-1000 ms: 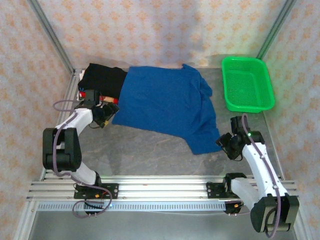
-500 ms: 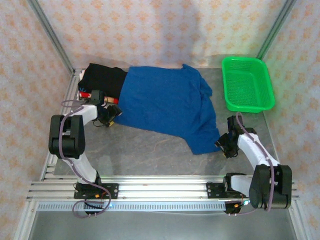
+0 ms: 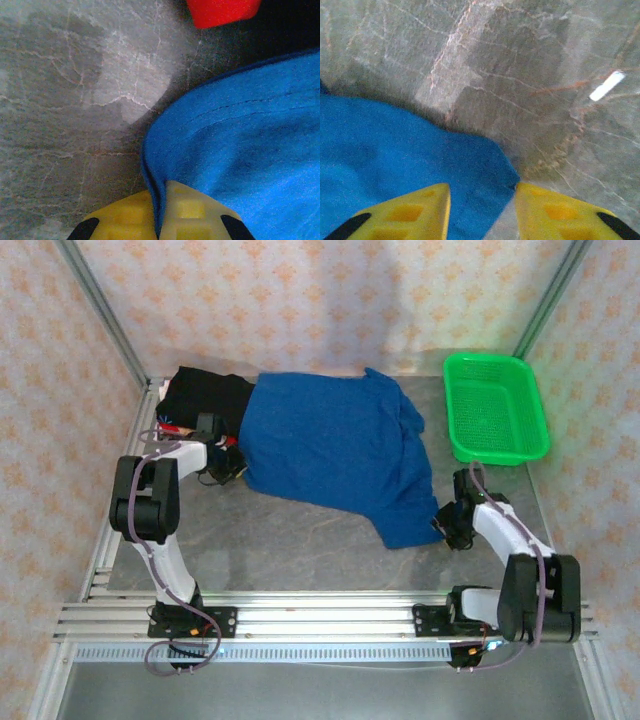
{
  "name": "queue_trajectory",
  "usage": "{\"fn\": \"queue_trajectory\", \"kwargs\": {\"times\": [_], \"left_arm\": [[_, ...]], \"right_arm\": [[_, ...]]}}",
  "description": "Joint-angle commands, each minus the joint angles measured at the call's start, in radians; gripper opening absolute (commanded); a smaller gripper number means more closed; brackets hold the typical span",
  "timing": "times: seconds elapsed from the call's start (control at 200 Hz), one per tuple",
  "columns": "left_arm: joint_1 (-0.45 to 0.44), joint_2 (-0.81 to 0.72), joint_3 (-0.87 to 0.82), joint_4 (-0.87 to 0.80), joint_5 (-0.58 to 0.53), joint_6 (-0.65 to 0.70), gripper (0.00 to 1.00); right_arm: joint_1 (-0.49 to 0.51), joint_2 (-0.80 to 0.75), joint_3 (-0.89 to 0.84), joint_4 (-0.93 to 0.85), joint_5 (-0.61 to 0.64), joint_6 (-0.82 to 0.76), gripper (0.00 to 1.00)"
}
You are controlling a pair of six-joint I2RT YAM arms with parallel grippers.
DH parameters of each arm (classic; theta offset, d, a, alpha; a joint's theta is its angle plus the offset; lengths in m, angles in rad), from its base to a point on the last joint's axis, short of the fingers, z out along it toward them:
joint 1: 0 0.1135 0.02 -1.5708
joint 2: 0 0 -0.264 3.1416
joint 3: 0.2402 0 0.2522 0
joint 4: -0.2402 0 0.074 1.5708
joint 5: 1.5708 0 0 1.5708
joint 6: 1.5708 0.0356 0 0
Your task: Fold and stack the t-shirts
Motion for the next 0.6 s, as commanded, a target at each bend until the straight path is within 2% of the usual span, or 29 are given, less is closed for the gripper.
{"fn": "queue_trajectory", "kwargs": {"times": [0.0,0.115,0.18,0.26,0.355,0.595], "left_arm": [[0.029,-0.011,-0.027,-0.103,-0.055,0.024,0.00],[0.061,-0.077,-0.079,-0.137,-0.063,0.033,0.00],[0.077,-0.127,-0.108,-0.165,-0.076,0.042,0.00],[0.095,-0.199,-0.150,-0.190,-0.092,0.046,0.00],[0.118,-0.286,-0.204,-0.215,-0.117,0.028,0.00],[0.124,-0.459,-0.327,-0.242,-0.126,-0.051,0.00]], "right_arm": [[-0.010,0.061,-0.008,0.095,0.030,0.020,0.29],[-0.013,0.113,0.012,0.095,0.039,0.033,0.07],[-0.012,0.095,0.027,0.052,0.084,0.041,0.00],[-0.016,0.026,0.034,-0.013,0.170,0.061,0.00],[-0.022,-0.057,0.052,-0.110,0.213,0.094,0.00],[-0.022,-0.288,0.047,-0.358,0.204,0.179,0.00]]}}
